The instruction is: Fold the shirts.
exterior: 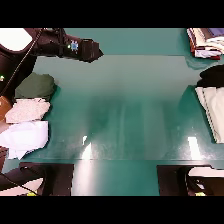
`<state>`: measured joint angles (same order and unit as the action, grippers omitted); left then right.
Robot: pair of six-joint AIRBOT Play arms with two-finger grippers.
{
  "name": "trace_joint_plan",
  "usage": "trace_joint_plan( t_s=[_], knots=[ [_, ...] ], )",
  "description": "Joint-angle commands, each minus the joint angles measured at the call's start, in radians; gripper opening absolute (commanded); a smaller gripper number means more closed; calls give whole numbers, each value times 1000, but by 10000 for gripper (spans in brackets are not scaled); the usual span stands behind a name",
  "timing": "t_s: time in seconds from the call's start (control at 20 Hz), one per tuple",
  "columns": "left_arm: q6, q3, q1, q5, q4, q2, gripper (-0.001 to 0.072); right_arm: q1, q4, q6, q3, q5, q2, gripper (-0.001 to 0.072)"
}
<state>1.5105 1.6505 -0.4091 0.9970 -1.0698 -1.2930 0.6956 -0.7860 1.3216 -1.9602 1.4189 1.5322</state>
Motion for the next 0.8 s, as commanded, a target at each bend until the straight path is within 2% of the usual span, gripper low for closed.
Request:
trace_joint_plan(
  t_s=[0.0, 0.2, 0.4, 0.5, 0.6, 0.7, 0.75],
  knots=[
    [-8, 0, 0, 9, -10, 1, 23, 12, -90, 29, -58, 143, 0, 17],
    [-27, 0, 0, 24, -15, 1, 23, 22, -296, 68, -43, 266, -16, 17],
    [-27, 0, 0, 36, -26, 1, 23, 32, -526, 99, 151, 281, -128, 25],
    [-36, 0, 0, 37, -26, 1, 23, 57, -582, 104, 264, 291, -179, 211],
    [-53, 0, 0, 36, -26, 1, 23, 98, -608, 108, 360, 306, -220, 272],
    [-52, 0, -1, 37, -26, 1, 23, 155, -605, 110, 435, 308, -248, 501],
    [-52, 0, 0, 37, -26, 1, 22, 180, -592, 110, 462, 308, -259, 506]
  ],
)
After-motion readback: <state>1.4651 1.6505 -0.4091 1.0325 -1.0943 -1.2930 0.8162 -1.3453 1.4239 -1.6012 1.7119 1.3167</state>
